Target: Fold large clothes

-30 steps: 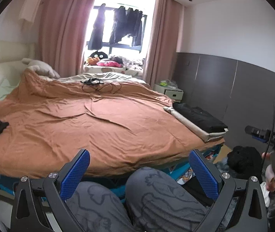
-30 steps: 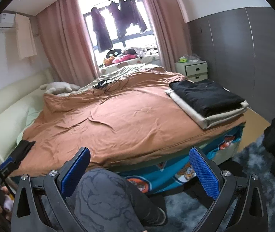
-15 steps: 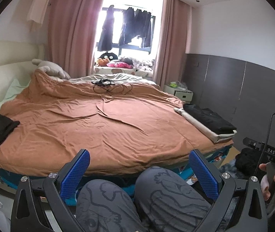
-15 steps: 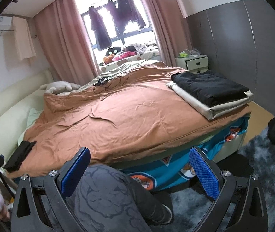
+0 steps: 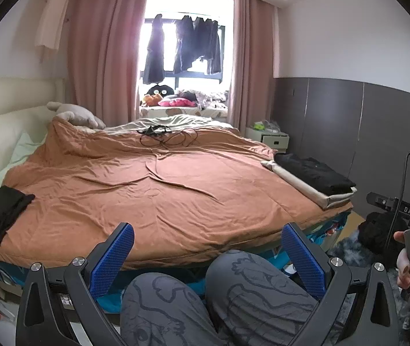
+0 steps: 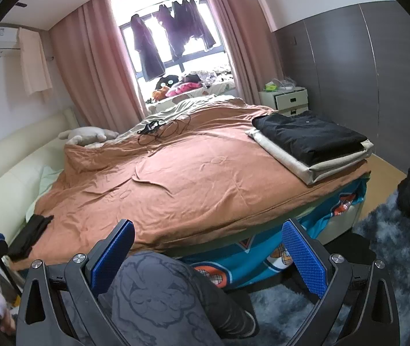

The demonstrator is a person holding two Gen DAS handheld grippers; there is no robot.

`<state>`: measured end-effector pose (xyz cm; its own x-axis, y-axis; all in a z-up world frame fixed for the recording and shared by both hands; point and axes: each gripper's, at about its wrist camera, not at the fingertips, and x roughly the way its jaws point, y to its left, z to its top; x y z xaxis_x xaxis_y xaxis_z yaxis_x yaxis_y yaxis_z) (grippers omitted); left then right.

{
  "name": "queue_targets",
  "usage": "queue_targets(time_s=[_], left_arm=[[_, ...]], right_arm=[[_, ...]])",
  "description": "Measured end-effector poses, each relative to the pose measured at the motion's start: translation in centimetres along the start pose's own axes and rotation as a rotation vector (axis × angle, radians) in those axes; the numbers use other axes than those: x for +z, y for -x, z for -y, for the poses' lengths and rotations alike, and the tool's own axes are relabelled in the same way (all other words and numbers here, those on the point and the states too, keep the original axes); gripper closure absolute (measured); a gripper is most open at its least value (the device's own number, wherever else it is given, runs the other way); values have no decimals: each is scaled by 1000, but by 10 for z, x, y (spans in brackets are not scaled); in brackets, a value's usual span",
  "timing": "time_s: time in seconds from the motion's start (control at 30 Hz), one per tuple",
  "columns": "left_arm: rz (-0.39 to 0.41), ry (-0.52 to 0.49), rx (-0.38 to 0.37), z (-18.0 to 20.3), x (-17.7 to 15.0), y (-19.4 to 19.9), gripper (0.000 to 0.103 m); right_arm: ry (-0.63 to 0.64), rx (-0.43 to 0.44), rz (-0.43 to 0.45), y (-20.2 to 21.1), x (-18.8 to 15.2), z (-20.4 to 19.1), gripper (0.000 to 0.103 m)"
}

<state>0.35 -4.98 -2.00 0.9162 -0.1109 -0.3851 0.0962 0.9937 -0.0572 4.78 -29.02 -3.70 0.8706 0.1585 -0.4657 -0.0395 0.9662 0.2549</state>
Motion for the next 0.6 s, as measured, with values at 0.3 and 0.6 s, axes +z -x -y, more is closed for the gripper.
queue_targets(time_s=[0.3, 0.6], left_arm=[[2, 4, -8, -1, 2, 3, 0], [13, 40, 1, -7, 2, 5, 0]], right_arm=[[1, 1, 0, 1, 0, 0, 0], [4, -2, 2, 3, 1, 0, 0]])
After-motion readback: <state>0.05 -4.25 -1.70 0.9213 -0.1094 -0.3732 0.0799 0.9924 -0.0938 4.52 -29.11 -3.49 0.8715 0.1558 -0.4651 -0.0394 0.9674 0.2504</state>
